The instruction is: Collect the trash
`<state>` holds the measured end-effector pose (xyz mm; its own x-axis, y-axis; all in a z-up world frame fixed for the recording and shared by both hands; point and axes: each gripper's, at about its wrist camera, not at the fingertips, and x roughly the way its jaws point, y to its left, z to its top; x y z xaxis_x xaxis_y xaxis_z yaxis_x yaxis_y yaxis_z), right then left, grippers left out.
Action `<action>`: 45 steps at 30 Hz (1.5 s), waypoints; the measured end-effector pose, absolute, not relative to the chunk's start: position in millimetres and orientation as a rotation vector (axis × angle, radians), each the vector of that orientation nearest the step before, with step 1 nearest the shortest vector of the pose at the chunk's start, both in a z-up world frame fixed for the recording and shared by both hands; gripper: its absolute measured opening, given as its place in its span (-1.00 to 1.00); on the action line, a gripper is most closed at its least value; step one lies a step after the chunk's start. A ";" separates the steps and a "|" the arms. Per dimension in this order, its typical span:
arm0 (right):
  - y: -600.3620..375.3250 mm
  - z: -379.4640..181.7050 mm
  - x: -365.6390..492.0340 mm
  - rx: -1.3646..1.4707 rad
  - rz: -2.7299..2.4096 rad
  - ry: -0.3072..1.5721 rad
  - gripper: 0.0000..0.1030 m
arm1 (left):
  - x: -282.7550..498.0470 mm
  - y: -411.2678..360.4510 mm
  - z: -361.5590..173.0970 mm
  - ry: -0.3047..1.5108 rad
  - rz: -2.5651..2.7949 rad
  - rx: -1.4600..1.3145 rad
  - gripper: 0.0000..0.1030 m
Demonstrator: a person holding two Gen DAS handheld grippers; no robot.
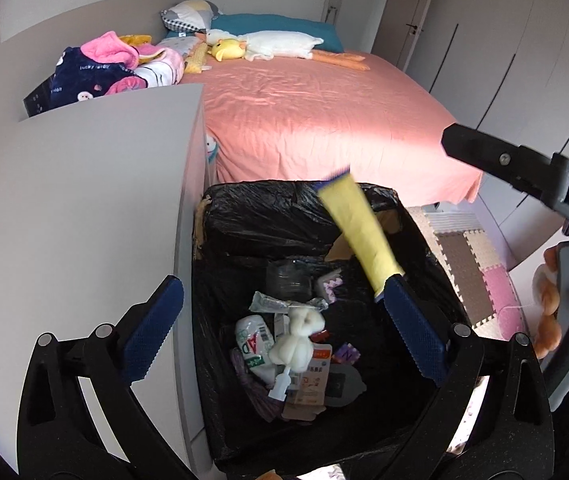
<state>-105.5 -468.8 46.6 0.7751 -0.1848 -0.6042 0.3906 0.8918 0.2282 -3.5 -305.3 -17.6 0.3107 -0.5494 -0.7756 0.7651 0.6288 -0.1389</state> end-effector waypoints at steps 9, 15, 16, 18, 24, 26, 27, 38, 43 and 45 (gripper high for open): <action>-472.5 45.0 -103.3 0.361 -0.315 0.620 0.67 | -5.6 -298.6 -12.5 0.834 -0.877 0.266 0.87; -470.3 47.5 -101.9 0.356 -0.310 0.619 0.67 | -5.8 -296.9 -11.4 0.830 -0.874 0.262 0.87; -470.3 47.6 -101.9 0.355 -0.310 0.619 0.67 | -5.8 -296.7 -11.6 0.831 -0.872 0.259 0.87; -469.7 47.8 -101.4 0.356 -0.312 0.620 0.67 | -5.0 -296.5 -11.3 0.831 -0.870 0.257 0.87; -468.7 48.0 -101.6 0.353 -0.310 0.619 0.67 | -7.9 -297.0 -9.2 0.820 -0.879 0.265 0.87; -468.7 48.0 -101.5 0.354 -0.310 0.619 0.67 | -8.4 -297.1 -9.1 0.818 -0.878 0.267 0.87; -468.7 48.1 -101.5 0.354 -0.310 0.619 0.67 | -8.5 -297.1 -9.1 0.818 -0.877 0.267 0.87; -466.4 46.1 -100.7 0.346 -0.307 0.630 0.67 | -4.3 -291.5 -8.2 0.811 -0.845 0.261 0.87; -465.8 45.0 -100.1 0.346 -0.303 0.633 0.67 | -4.0 -290.3 -9.2 0.813 -0.843 0.262 0.87; -466.1 44.2 -100.1 0.347 -0.304 0.635 0.67 | -4.0 -290.2 -9.2 0.813 -0.842 0.263 0.87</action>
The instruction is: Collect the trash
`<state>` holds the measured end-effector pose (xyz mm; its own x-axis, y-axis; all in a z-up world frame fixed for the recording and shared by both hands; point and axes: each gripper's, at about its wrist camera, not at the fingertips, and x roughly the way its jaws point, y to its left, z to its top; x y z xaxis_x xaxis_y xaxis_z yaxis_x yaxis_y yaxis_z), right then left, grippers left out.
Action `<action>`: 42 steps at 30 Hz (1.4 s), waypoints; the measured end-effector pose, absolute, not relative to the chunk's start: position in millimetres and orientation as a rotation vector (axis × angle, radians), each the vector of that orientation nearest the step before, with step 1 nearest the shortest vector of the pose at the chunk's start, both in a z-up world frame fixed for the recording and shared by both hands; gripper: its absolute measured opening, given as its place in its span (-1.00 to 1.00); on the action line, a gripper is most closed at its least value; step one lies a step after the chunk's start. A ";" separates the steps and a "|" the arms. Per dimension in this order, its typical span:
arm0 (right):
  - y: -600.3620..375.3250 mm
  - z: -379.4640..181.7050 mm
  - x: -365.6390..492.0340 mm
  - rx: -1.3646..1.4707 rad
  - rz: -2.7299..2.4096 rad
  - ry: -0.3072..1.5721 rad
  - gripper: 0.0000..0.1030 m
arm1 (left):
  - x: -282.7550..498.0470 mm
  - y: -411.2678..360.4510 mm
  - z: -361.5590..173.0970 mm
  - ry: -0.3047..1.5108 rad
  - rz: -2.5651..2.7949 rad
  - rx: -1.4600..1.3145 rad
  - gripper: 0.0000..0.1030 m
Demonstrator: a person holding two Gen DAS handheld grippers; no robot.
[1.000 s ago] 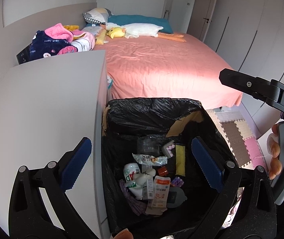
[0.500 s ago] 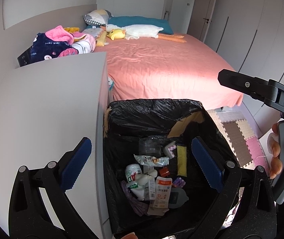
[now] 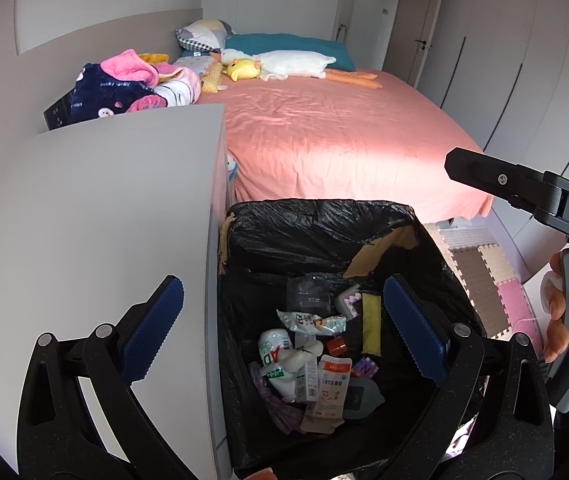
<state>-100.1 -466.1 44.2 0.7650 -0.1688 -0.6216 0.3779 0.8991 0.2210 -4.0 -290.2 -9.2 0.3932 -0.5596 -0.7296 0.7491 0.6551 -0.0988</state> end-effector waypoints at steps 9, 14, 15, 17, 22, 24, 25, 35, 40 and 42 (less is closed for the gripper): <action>-465.5 44.3 -99.8 0.344 -0.304 0.632 0.67 | -3.0 -288.7 -9.1 0.811 -0.833 0.267 0.87; -465.6 44.8 -99.3 0.343 -0.304 0.633 0.67 | -4.0 -288.6 -8.7 0.809 -0.833 0.268 0.87; -465.5 44.9 -99.3 0.343 -0.304 0.632 0.67 | -4.2 -288.5 -8.5 0.807 -0.833 0.269 0.87; -465.5 44.9 -99.2 0.343 -0.304 0.632 0.67 | -4.3 -288.5 -7.4 0.804 -0.841 0.266 0.87; -465.4 44.9 -99.2 0.343 -0.304 0.632 0.67 | -5.1 -289.1 -4.9 0.804 -0.843 0.262 0.87; -465.4 44.9 -99.1 0.343 -0.304 0.632 0.67 | -5.1 -288.9 -4.5 0.801 -0.834 0.266 0.87; -465.6 44.4 -99.3 0.343 -0.304 0.632 0.67 | -5.2 -289.0 -4.6 0.800 -0.831 0.270 0.87; -465.9 44.7 -99.0 0.343 -0.306 0.634 0.67 | -6.5 -288.2 -4.7 0.794 -0.829 0.269 0.88; -465.5 44.8 -98.9 0.342 -0.305 0.635 0.67 | -8.5 -290.4 -4.2 0.782 -0.819 0.291 0.88; -465.3 44.9 -98.9 0.341 -0.306 0.635 0.67 | -8.7 -290.8 -4.6 0.782 -0.820 0.294 0.88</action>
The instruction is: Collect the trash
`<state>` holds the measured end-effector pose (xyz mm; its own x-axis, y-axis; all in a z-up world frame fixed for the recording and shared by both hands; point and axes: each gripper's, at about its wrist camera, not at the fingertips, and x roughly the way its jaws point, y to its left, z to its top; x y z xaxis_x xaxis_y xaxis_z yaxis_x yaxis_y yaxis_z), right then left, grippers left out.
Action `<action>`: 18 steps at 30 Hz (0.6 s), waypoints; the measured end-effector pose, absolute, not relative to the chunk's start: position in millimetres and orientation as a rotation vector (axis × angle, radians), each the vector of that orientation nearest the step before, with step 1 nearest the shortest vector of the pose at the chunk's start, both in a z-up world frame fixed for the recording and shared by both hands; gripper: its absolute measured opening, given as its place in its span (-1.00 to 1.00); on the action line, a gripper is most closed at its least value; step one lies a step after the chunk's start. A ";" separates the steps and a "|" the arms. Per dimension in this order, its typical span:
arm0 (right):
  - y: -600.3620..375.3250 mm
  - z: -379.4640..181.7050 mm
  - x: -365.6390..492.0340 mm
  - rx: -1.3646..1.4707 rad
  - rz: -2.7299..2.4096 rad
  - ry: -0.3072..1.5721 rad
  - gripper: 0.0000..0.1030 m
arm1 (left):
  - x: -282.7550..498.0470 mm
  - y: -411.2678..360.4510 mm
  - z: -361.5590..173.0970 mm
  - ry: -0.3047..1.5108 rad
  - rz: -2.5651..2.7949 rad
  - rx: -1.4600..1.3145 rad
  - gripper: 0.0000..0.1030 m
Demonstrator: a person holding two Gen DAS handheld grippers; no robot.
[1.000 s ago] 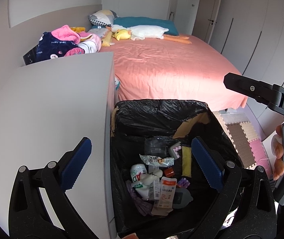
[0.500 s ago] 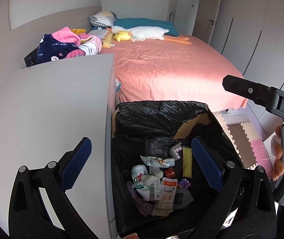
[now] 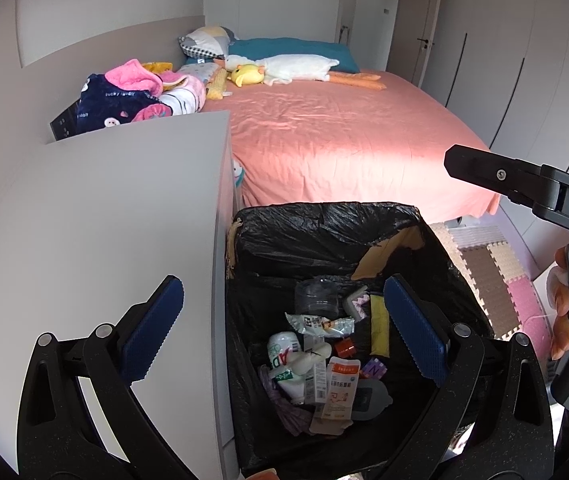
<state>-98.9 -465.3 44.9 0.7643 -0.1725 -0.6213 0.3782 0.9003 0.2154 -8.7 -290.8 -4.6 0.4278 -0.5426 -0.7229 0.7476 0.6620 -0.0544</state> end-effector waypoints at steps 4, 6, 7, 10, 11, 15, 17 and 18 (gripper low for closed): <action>-465.1 44.8 -98.8 0.342 -0.307 0.635 0.67 | -9.7 -291.5 -4.6 0.773 -0.817 0.303 0.88; -465.1 44.8 -98.8 0.341 -0.306 0.635 0.67 | -11.3 -289.5 -3.5 0.751 -0.806 0.302 0.88; -465.0 44.8 -98.9 0.340 -0.306 0.634 0.67 | -12.1 -288.5 -2.6 0.740 -0.798 0.302 0.88; -465.0 44.8 -98.8 0.342 -0.306 0.634 0.67 | -12.1 -287.4 -1.2 0.736 -0.791 0.300 0.88; -465.0 44.7 -98.8 0.342 -0.306 0.634 0.67 | -11.9 -287.6 -1.2 0.739 -0.793 0.297 0.88; -464.7 44.9 -98.7 0.341 -0.306 0.634 0.67 | -11.7 -288.8 -2.9 0.746 -0.795 0.306 0.88; -464.7 44.8 -98.6 0.341 -0.305 0.634 0.67 | -13.4 -289.4 -3.7 0.746 -0.801 0.311 0.88; -464.7 44.8 -98.6 0.340 -0.306 0.635 0.67 | -13.9 -289.7 -3.8 0.745 -0.803 0.315 0.88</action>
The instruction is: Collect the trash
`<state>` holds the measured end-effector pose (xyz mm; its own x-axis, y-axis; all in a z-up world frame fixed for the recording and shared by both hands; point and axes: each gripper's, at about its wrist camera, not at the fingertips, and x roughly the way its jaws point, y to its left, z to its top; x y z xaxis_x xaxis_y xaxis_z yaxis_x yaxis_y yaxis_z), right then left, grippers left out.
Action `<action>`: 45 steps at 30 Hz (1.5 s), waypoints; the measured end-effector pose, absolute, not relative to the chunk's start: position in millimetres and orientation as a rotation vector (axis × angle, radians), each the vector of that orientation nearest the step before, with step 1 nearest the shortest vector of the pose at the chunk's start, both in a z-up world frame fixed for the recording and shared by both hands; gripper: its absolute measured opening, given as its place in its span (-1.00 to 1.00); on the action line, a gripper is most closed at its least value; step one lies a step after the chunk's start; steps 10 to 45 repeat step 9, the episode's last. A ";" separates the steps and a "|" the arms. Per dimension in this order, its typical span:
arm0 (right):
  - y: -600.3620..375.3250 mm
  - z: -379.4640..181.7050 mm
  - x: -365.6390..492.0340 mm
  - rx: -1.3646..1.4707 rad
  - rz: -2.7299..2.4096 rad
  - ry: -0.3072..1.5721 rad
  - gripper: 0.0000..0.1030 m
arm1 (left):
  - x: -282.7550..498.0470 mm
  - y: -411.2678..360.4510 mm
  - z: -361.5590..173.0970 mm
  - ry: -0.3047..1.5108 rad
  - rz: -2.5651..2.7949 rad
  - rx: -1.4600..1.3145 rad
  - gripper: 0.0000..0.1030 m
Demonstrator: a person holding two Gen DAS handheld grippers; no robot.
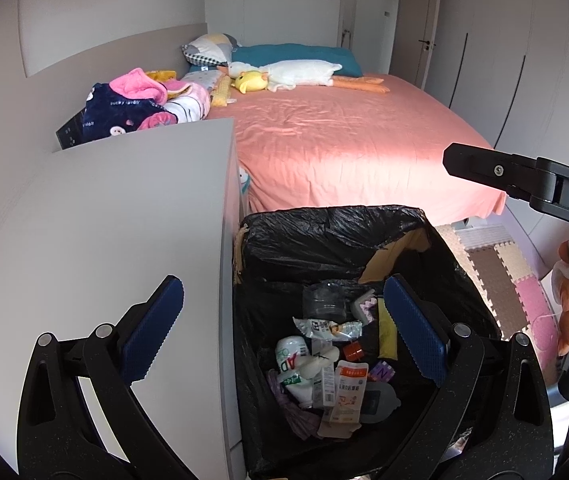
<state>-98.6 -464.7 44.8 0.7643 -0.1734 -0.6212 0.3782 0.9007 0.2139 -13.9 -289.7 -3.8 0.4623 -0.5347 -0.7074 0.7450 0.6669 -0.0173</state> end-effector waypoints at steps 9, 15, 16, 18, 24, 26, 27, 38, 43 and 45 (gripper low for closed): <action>-468.1 46.8 -100.4 0.340 -0.306 0.629 0.67 | -7.4 -288.8 -7.3 0.791 -0.804 0.297 0.88; -468.1 46.8 -100.4 0.340 -0.306 0.629 0.67 | -7.4 -288.8 -7.3 0.791 -0.804 0.297 0.88; -468.1 46.8 -100.4 0.340 -0.306 0.629 0.67 | -7.4 -288.8 -7.3 0.791 -0.804 0.297 0.88; -468.1 46.8 -100.4 0.340 -0.306 0.629 0.67 | -7.4 -288.8 -7.3 0.791 -0.804 0.297 0.88; -468.1 46.8 -100.4 0.340 -0.306 0.629 0.67 | -7.4 -288.8 -7.3 0.791 -0.804 0.297 0.88; -468.1 46.8 -100.4 0.340 -0.306 0.629 0.67 | -7.4 -288.8 -7.3 0.791 -0.804 0.297 0.88; -468.1 46.8 -100.4 0.340 -0.306 0.629 0.67 | -7.4 -288.8 -7.3 0.791 -0.804 0.297 0.88; -468.1 46.8 -100.4 0.340 -0.306 0.629 0.67 | -7.4 -288.8 -7.3 0.791 -0.804 0.297 0.88; -468.1 46.8 -100.4 0.340 -0.306 0.629 0.67 | -7.4 -288.8 -7.3 0.791 -0.804 0.297 0.88; -468.1 46.8 -100.4 0.340 -0.306 0.629 0.67 | -7.4 -288.8 -7.3 0.791 -0.804 0.297 0.88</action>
